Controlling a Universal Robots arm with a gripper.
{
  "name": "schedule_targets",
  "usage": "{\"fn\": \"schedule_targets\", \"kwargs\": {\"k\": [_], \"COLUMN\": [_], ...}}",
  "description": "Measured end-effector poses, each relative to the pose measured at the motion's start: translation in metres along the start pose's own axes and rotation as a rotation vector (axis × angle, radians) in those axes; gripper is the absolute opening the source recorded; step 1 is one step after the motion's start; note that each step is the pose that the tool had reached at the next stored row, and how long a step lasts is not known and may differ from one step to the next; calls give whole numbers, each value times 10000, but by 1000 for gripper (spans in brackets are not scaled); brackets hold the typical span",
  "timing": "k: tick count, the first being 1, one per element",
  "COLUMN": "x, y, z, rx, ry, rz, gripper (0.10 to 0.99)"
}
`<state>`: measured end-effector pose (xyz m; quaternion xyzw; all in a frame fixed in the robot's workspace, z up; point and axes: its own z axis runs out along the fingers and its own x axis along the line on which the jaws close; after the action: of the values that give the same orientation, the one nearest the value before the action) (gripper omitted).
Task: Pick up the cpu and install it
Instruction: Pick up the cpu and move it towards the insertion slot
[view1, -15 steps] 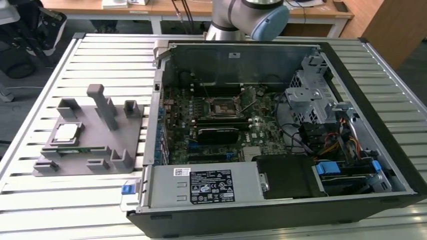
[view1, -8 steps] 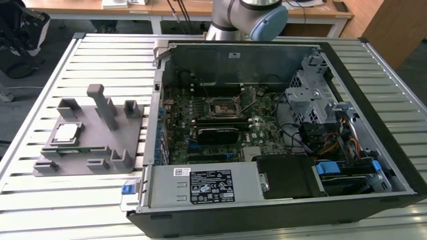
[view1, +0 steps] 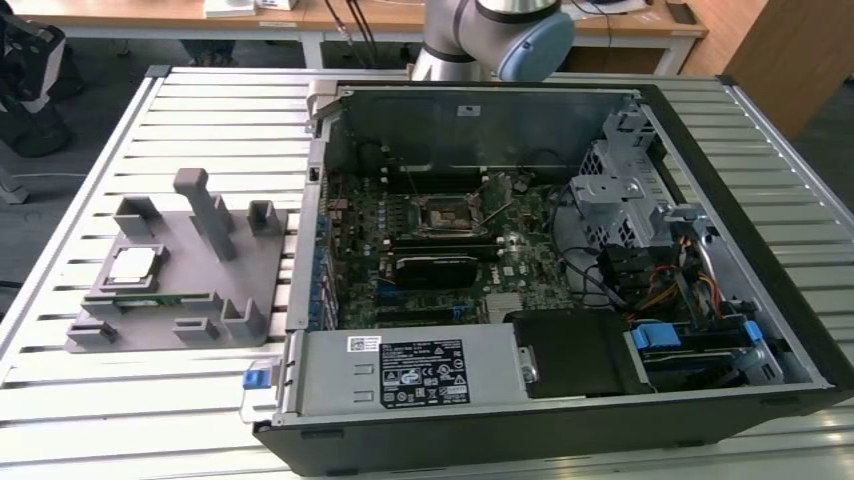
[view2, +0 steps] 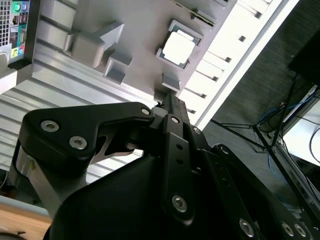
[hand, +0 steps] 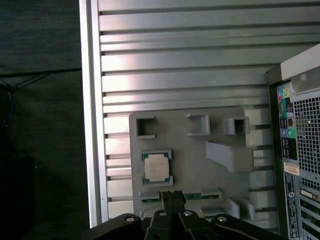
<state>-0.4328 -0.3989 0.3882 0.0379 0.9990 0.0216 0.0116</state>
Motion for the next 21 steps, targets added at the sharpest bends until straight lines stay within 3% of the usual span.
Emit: {"fn": "schedule_targets", "kwargs": {"k": [4, 10, 21], "x": [49, 54, 55], "y": [-4, -5, -39], "z": [4, 39, 224], "rx": [0, 4, -7], "ry": [2, 43, 77], "rz": [0, 3, -327], "gripper": [106, 106, 106]}}
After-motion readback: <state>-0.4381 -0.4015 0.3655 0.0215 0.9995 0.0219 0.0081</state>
